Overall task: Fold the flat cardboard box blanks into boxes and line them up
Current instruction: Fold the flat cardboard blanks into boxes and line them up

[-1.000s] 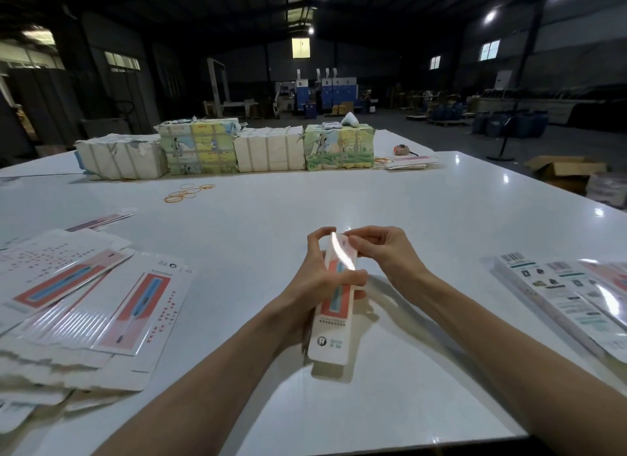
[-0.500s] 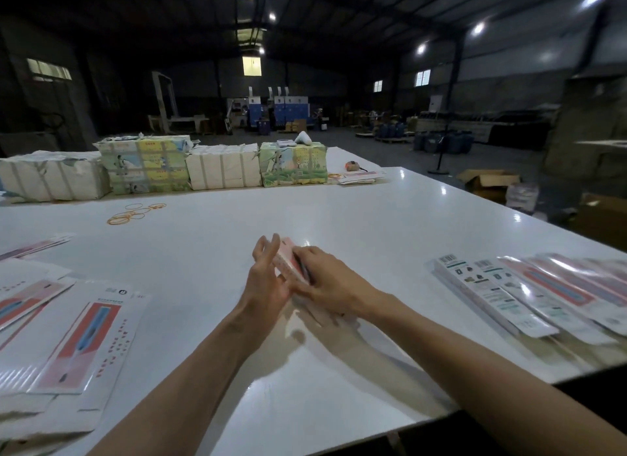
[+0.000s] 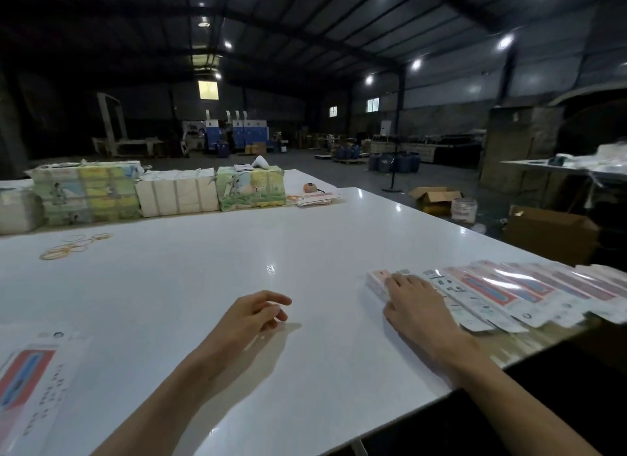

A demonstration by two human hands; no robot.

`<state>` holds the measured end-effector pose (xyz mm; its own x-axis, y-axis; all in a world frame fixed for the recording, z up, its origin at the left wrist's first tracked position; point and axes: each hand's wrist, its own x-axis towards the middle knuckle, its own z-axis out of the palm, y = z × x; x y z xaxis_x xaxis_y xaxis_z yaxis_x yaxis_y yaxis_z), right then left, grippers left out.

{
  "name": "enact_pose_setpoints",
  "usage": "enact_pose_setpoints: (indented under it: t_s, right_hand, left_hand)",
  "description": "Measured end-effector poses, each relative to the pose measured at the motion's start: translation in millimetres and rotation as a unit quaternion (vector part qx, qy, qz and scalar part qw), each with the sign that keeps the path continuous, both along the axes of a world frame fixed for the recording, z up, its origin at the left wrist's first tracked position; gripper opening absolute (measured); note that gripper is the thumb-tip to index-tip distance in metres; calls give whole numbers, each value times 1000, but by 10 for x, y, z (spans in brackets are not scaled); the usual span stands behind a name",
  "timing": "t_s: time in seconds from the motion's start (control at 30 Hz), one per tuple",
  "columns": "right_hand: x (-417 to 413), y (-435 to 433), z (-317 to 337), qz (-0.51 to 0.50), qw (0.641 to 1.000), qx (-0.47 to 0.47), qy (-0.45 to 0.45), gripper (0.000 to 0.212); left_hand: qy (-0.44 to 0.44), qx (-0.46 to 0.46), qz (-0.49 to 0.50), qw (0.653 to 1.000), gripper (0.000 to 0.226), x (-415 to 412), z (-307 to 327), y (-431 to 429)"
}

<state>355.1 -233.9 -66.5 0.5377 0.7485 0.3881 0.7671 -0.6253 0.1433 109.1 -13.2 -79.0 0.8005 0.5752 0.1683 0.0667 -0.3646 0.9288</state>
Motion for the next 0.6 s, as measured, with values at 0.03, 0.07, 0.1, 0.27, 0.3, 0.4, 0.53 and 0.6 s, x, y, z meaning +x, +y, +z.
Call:
enact_pose_setpoints:
  t_s: [0.03,0.07,0.1,0.27,0.3,0.4,0.53,0.6]
  right_hand:
    - [48,-53,21,-5,1000,-6,-4,48]
    - [95,-102,49,-12,1000,-14,-6,48]
    - [132,-151,73,-20,1000,-20,-5,47]
    - [194,-216,155,-51,998,-33,-16,45]
    - [156,-155,183,-39,999,-26,-17,43]
    - [-103,203,290,56,998,19,5,29]
    - [-655,913,396,182,977,99,43,21]
    - [-942,1222,351,211,962,134,108,21]
  left_hand:
    - [3,4,-1,1000,34,8,-12,12]
    - [7,9,-3,1000,35,15,-21,27]
    - [13,16,-4,1000,34,19,-36,41]
    - [30,41,-5,999,31,18,-56,67]
    - [32,41,-4,999,31,14,-42,57]
    - [29,48,6,998,32,-8,6,-7]
    - [-69,-5,79,994,29,-58,64,-128]
    - [-91,-2,134,987,27,-101,100,-146]
